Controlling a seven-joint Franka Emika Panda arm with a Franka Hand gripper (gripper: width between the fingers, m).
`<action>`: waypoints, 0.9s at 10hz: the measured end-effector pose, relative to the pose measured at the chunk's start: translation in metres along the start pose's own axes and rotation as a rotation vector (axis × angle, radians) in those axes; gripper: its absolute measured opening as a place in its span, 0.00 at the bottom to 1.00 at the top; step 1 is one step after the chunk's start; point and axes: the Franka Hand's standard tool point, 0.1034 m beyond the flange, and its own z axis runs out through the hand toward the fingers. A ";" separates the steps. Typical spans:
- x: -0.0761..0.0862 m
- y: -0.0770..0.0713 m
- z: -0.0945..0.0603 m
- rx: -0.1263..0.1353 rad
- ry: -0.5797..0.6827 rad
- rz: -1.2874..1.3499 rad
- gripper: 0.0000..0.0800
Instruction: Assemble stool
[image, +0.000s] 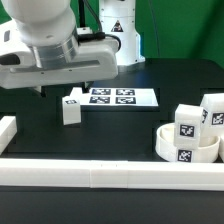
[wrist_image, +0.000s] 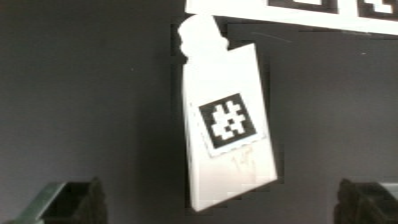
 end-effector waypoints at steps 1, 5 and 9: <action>0.000 -0.001 0.000 -0.001 0.000 -0.002 0.81; 0.001 0.011 0.011 -0.026 -0.067 0.161 0.81; -0.009 0.005 0.012 0.006 -0.141 0.101 0.81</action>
Offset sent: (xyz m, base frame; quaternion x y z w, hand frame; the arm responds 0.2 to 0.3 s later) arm -0.0108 -0.0381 -0.0046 -0.0771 -0.1147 0.1898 0.9720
